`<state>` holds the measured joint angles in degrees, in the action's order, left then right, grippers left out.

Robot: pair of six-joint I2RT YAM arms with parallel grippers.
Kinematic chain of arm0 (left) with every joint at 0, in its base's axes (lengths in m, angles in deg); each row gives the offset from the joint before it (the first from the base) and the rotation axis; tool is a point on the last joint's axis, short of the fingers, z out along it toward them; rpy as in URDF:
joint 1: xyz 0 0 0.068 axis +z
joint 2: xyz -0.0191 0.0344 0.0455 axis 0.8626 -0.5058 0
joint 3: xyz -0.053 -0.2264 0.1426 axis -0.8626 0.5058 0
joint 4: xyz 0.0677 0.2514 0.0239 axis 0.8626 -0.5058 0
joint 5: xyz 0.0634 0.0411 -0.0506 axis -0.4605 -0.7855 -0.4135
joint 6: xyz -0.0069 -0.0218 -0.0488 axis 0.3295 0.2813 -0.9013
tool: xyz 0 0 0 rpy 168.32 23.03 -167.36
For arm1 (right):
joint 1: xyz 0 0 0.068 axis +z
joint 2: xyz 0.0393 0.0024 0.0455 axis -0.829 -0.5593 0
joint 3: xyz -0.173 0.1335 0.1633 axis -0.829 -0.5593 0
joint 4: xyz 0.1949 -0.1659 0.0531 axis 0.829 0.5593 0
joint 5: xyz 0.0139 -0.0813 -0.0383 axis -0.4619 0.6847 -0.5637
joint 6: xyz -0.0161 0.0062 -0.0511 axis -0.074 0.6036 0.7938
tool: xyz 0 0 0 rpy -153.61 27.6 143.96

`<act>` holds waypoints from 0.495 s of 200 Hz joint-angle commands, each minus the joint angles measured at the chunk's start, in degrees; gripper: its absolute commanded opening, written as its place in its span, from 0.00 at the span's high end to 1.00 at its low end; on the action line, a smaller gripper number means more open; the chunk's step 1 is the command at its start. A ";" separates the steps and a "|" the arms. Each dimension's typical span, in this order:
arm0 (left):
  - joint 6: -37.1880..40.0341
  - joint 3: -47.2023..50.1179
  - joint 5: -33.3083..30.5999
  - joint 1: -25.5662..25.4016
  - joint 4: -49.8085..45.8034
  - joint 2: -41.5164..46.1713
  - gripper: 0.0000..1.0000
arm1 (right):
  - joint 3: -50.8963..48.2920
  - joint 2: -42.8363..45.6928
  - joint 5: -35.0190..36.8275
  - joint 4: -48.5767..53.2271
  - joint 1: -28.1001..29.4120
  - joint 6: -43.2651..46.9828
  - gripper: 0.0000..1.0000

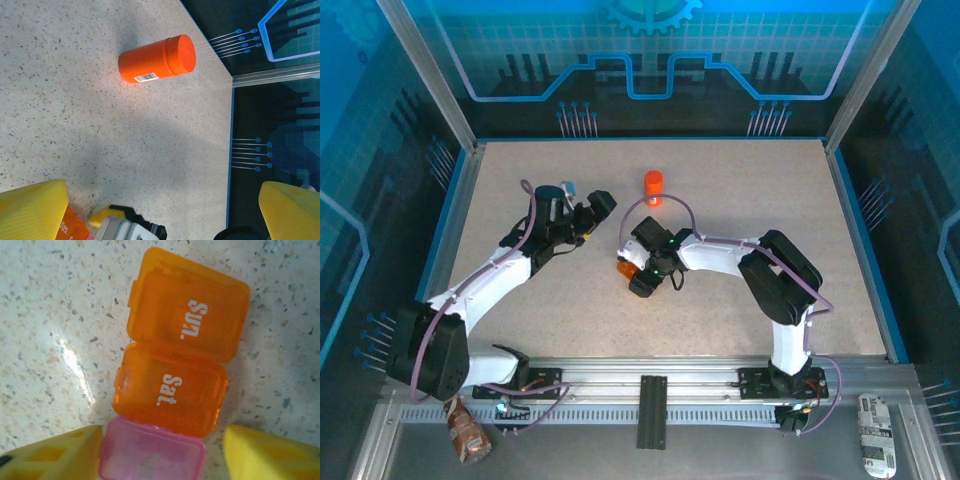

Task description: Sort the pills into containers

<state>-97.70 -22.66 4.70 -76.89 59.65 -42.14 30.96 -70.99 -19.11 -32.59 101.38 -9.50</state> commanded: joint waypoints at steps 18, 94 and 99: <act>1.93 -0.01 0.85 0.51 0.51 -0.50 0.01 | -2.10 2.35 6.76 0.48 0.54 -1.50 0.20; 2.47 0.63 1.47 0.58 0.32 0.19 0.01 | -1.93 3.17 9.17 1.22 -4.73 -7.48 0.21; 2.45 0.68 1.52 0.58 0.25 0.27 0.01 | -1.49 2.91 9.24 1.43 -5.20 -7.93 0.21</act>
<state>-96.62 -22.66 4.88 -76.70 59.65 -42.25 28.62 -69.02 -11.68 -32.63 98.52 -14.11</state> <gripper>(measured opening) 0.990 0.791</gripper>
